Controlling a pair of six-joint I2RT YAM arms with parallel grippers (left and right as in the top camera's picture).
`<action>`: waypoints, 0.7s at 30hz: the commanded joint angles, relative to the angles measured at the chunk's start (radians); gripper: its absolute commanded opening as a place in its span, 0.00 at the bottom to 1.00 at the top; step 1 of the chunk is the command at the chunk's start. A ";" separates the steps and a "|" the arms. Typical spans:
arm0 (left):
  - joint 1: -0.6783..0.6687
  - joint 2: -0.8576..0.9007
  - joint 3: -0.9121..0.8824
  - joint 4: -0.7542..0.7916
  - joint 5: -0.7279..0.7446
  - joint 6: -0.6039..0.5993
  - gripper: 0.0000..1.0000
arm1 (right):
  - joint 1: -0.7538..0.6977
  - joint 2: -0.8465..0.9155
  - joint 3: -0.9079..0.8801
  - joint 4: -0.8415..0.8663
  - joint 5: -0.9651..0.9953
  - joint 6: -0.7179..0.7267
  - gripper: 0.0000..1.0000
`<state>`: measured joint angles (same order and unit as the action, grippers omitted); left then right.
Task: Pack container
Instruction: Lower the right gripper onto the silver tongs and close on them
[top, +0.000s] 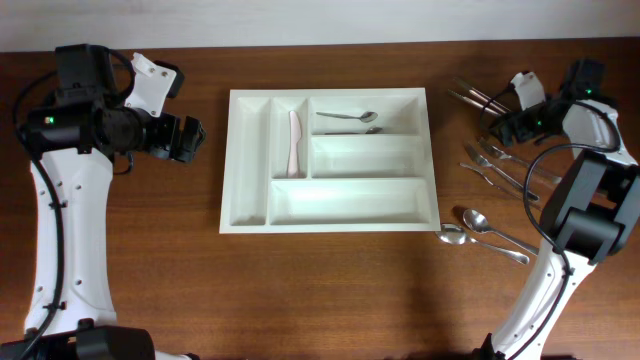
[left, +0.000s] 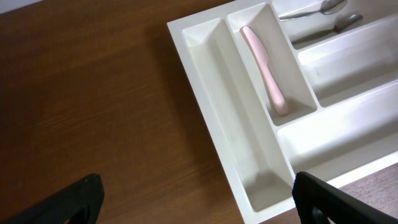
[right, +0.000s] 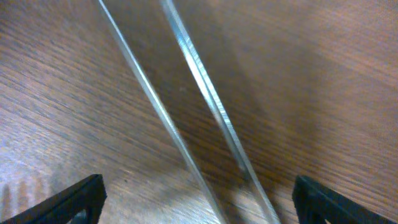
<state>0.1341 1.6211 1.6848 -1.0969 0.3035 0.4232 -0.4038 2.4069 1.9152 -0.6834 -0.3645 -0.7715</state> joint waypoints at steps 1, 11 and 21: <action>0.000 -0.028 0.004 0.000 0.011 0.013 0.99 | 0.005 0.032 0.019 0.003 0.008 -0.010 0.92; 0.000 -0.028 0.004 0.000 0.011 0.013 0.99 | 0.005 0.037 0.019 0.007 0.009 0.014 0.58; 0.000 -0.028 0.004 0.000 0.011 0.013 0.99 | 0.005 0.037 0.019 0.011 0.009 0.062 0.31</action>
<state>0.1341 1.6211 1.6848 -1.0969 0.3035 0.4232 -0.4030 2.4203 1.9156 -0.6731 -0.3603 -0.7383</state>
